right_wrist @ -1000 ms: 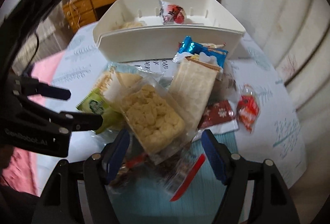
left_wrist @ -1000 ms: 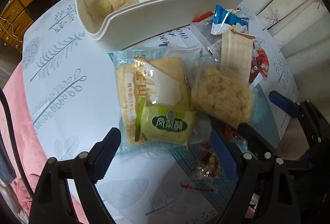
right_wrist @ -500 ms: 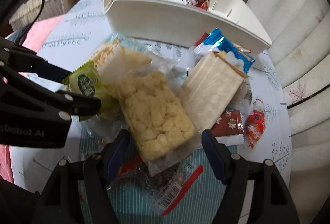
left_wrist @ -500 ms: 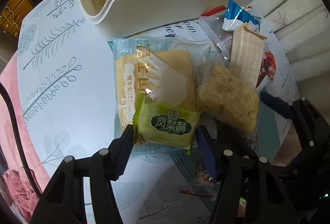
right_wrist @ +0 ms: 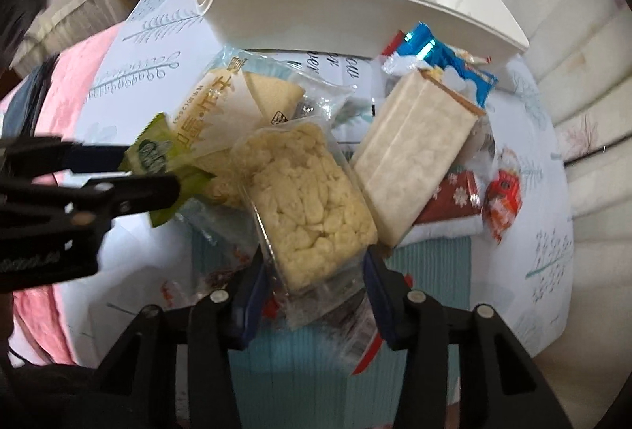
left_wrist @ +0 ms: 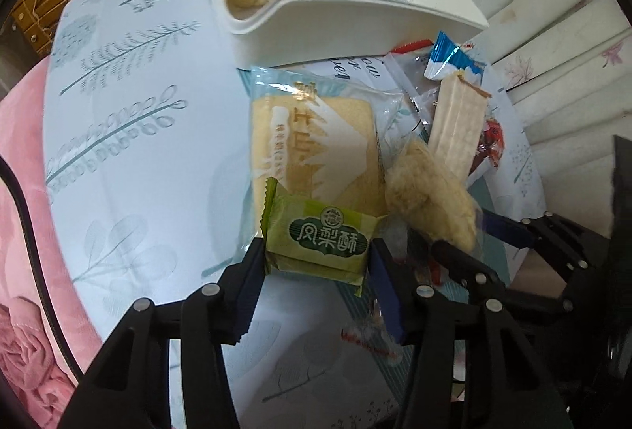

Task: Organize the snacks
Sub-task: 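Grasp the green pineapple-cake packet with the left tool while the right grasps the rice-crisp bag, then carry the green packet with the left tool toward the tray while the right carries the rice-crisp bag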

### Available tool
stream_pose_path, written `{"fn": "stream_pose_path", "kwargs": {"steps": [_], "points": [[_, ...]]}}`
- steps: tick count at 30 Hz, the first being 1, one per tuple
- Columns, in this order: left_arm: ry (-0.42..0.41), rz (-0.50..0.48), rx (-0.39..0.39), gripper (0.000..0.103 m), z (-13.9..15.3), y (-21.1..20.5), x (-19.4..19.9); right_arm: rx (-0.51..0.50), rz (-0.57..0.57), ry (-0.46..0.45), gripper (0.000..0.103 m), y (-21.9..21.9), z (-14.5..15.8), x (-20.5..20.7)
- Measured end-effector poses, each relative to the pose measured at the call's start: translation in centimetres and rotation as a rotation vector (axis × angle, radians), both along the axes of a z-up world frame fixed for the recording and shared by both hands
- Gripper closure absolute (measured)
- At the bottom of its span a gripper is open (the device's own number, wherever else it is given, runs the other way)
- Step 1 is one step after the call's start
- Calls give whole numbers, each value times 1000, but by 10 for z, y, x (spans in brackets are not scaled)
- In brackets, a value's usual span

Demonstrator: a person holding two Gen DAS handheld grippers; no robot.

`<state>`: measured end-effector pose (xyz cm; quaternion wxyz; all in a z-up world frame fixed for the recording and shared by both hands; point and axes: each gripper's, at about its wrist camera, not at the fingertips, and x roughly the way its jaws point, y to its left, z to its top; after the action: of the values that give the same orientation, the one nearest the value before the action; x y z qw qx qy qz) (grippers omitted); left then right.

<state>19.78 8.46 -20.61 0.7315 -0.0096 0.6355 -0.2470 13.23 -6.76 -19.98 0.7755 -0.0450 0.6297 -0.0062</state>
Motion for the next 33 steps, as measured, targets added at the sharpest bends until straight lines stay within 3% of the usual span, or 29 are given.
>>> {"fn": "stream_pose_path", "kwargs": {"steps": [6,9,13,22,33], "points": [[27,29,-34,52,19,25,-6,122,-139,34,58,-4,7,-9],[74,72,-49,52,26,41,-9,188,-166,40,58,-2,12,-15],[84,118,-13,52,30,46,-16,265,-167,36,58,3,23,-18],[70,221,42,52,52,54,-20,417,-39,4,58,16,52,7],[-29,393,62,52,116,23,4,545,172,-113,58,-15,113,49]]}}
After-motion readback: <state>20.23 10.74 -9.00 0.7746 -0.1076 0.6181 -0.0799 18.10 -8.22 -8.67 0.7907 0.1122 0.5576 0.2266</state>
